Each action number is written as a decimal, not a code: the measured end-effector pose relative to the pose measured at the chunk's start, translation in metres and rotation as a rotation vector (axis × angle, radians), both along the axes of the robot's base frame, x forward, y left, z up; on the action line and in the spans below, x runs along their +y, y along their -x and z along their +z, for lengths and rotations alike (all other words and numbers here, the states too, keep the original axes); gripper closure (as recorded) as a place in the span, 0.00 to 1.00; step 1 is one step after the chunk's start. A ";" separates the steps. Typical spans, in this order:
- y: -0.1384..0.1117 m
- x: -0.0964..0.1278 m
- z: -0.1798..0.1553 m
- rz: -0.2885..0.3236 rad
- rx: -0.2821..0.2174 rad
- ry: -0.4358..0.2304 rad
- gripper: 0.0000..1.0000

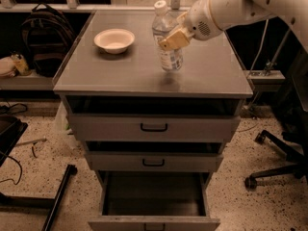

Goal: Pick blue plastic bottle from bottom drawer and place on counter

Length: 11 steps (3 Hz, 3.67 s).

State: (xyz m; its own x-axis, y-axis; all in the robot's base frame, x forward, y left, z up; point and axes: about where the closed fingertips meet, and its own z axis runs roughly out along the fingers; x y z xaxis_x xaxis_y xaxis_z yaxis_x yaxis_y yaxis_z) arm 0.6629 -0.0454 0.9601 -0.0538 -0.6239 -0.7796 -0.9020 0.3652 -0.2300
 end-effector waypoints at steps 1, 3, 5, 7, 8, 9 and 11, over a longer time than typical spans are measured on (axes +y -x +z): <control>-0.015 -0.003 -0.001 -0.038 -0.012 -0.020 1.00; -0.025 -0.023 -0.013 -0.168 0.076 -0.093 1.00; -0.023 -0.038 -0.027 -0.242 0.139 -0.181 1.00; -0.019 -0.045 -0.036 -0.271 0.150 -0.237 0.81; -0.019 -0.045 -0.036 -0.271 0.150 -0.237 0.58; -0.019 -0.045 -0.036 -0.271 0.150 -0.237 0.34; -0.019 -0.045 -0.036 -0.271 0.150 -0.237 0.00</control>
Offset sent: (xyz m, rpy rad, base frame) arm 0.0329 -0.0286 -0.0077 0.0981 0.0497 -0.1905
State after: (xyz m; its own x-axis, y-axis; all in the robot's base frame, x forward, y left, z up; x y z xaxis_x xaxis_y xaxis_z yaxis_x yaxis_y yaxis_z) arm 0.6817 -0.0908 0.9243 -0.3162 -0.3749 -0.8715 -0.7828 0.6220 0.0165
